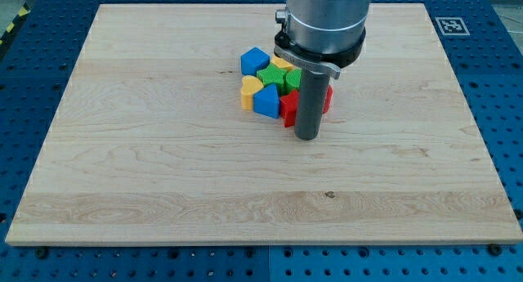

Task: Push the blue triangle to the bottom of the green star

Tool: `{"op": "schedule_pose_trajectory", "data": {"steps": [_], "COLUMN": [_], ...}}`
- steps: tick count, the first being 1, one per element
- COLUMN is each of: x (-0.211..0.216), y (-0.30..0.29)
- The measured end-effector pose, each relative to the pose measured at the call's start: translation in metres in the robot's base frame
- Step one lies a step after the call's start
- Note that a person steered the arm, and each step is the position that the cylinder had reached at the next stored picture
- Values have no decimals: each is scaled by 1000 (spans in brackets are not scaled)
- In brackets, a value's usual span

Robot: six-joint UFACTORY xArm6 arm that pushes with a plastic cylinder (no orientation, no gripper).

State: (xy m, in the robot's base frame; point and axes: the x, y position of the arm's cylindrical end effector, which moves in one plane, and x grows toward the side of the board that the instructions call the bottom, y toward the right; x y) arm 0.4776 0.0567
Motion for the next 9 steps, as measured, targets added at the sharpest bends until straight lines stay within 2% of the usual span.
{"op": "schedule_pose_trajectory", "data": {"steps": [1,2,4,6,7,9], "x": [6,29,31,-16,-27,-23], "y": [1,1,-54,-65,-64,-59]}}
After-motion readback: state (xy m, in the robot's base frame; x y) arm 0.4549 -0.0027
